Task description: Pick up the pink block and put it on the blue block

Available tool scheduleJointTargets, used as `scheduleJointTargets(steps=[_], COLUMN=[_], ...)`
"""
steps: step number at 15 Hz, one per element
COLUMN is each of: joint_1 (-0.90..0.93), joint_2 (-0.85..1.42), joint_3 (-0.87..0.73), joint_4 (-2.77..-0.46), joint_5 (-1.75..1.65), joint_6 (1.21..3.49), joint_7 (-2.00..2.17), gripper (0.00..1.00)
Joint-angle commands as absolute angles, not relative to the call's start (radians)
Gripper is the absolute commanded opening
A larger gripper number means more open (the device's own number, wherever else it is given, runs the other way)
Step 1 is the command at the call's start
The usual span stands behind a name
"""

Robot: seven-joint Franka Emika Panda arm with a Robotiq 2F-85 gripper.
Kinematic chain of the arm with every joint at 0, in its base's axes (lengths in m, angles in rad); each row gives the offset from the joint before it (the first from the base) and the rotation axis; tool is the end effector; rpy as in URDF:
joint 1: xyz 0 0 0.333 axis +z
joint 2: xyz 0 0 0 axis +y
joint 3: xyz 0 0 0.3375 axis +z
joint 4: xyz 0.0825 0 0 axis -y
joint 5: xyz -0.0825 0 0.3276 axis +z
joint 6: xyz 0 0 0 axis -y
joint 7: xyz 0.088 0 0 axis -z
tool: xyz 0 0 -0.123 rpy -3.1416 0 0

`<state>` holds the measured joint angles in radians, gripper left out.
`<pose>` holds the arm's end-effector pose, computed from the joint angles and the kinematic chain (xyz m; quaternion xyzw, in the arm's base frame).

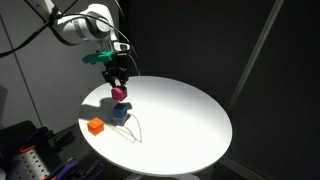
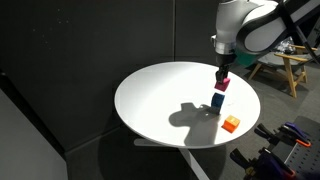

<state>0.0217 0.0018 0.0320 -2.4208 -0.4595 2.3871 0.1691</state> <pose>0.4459 0.0150 0.3535 0.9817 0.1122 -0.0002 0.1540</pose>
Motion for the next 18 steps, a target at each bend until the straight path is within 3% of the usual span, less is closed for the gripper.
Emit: scheduleJointTargets(steps=[1, 18], joint_1=[0.02, 0.028], joint_2=[0.031, 0.1], joint_3=[0.024, 0.011], joint_4=[-2.388, -2.376], joint_5=[-0.485, -0.49], joint_6=[2.371, 2.391], joint_7=[0.128, 0.119], gripper=[0.27, 0.27])
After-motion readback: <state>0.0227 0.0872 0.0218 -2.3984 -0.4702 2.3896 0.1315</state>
